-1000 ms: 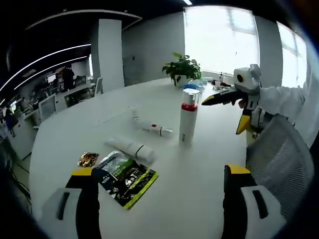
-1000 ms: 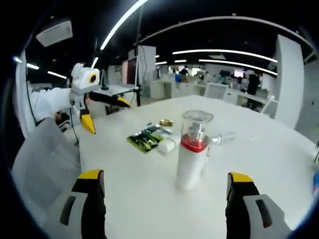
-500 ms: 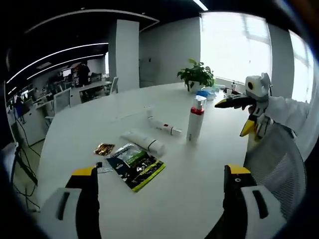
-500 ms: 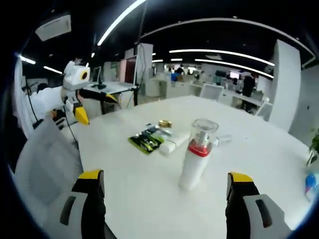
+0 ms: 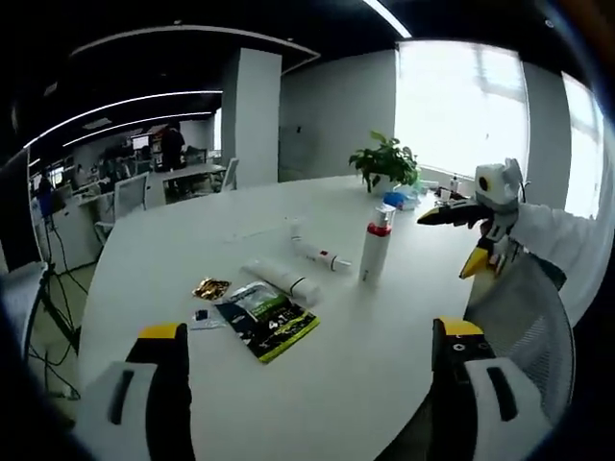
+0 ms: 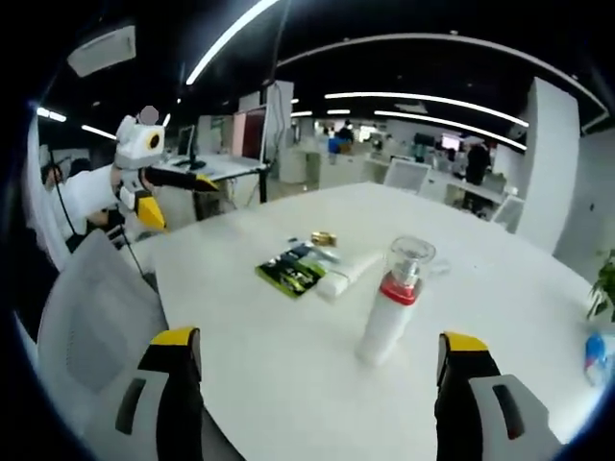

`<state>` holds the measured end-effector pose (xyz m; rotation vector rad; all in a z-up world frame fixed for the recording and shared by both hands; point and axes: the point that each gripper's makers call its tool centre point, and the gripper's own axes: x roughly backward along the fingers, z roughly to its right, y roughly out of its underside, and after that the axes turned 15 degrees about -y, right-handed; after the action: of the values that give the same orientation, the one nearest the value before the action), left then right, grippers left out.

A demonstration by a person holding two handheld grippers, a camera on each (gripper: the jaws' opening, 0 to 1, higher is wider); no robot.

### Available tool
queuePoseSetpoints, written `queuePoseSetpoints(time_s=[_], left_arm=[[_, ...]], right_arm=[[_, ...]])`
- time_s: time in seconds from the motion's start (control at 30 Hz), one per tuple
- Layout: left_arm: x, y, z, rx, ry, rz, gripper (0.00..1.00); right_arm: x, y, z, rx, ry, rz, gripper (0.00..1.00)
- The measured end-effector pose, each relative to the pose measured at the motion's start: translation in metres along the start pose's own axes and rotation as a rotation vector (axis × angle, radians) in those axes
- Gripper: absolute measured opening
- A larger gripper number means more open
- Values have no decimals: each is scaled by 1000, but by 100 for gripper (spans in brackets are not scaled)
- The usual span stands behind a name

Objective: Arrange the skincare products in the storage area until every visible bottle or jar stands upright without overlapping.

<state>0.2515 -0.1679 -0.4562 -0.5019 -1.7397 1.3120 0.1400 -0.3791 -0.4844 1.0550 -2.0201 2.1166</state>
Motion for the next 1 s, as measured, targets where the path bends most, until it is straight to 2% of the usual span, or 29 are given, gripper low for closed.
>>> queuePoseSetpoints(time_s=[0.4,0.63,1.0], left_arm=[[7,7,0,-5,-4,-22,100],[6,13,6,11,18,-26,100],[5,11,-8,42,3,-19,100]], right_arm=[[1,2,-13,-9,17,3,100],[3,2,-13,-11,31,2,100],[-6,-3,-18,-1,16,-6,100]])
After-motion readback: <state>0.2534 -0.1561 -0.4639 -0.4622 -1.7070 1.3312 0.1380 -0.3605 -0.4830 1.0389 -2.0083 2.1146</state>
